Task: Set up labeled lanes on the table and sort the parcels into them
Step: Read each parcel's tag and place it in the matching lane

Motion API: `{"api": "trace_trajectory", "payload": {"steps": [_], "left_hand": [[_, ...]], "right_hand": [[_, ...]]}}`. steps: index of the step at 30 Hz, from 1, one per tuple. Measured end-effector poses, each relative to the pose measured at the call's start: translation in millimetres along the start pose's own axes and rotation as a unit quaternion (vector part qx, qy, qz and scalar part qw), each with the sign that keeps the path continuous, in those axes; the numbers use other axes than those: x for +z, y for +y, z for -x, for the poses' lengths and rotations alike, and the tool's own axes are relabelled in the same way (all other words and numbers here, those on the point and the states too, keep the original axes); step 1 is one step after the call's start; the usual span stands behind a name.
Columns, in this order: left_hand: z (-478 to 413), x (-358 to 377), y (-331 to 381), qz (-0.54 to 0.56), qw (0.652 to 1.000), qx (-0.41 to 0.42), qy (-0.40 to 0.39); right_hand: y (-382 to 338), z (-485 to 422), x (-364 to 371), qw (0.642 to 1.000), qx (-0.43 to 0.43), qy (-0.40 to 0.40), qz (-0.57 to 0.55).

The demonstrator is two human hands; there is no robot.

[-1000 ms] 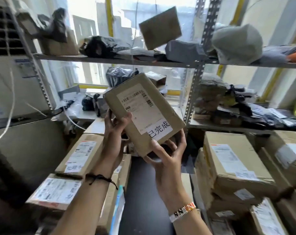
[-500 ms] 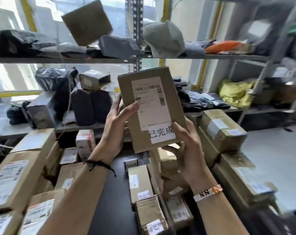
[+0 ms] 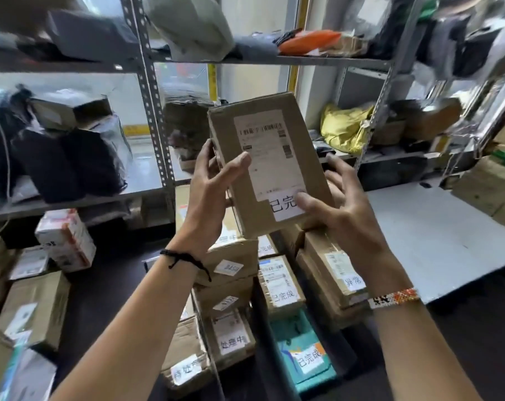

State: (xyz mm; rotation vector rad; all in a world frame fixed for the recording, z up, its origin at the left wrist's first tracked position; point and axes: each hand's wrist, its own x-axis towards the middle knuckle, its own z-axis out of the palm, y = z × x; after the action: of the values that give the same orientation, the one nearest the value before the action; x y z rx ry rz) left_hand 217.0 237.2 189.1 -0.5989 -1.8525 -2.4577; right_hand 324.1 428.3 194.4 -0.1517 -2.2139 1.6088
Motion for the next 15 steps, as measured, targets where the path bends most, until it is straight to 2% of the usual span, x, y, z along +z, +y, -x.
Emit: {"api": "trace_trajectory", "payload": {"steps": [3, 5, 7, 10, 13, 15], "left_hand": [[-6, 34, -12, 0.005, 1.000, -0.008, 0.023], [-11, 53, -21, 0.002, 0.999, -0.011, 0.038], [-16, 63, -28, -0.006, 0.998, -0.016, 0.064], [-21, 72, -37, -0.030, 0.995, -0.028, 0.093], [-29, 67, -36, -0.076, 0.994, -0.045, 0.058], [-35, 54, -34, -0.153, 0.986, -0.044, 0.037]], "right_hand": [[4, -10, -11, 0.973, -0.096, 0.004, 0.210], [4, -18, -15, 0.940, -0.113, 0.001, 0.322], [7, -27, -19, 0.918, -0.109, -0.004, 0.381], [16, -41, -23, 0.911, -0.105, -0.020, 0.399], [26, -58, -21, 0.935, -0.088, -0.028, 0.343], [34, -71, -17, 0.950, -0.067, -0.023, 0.305]]}}
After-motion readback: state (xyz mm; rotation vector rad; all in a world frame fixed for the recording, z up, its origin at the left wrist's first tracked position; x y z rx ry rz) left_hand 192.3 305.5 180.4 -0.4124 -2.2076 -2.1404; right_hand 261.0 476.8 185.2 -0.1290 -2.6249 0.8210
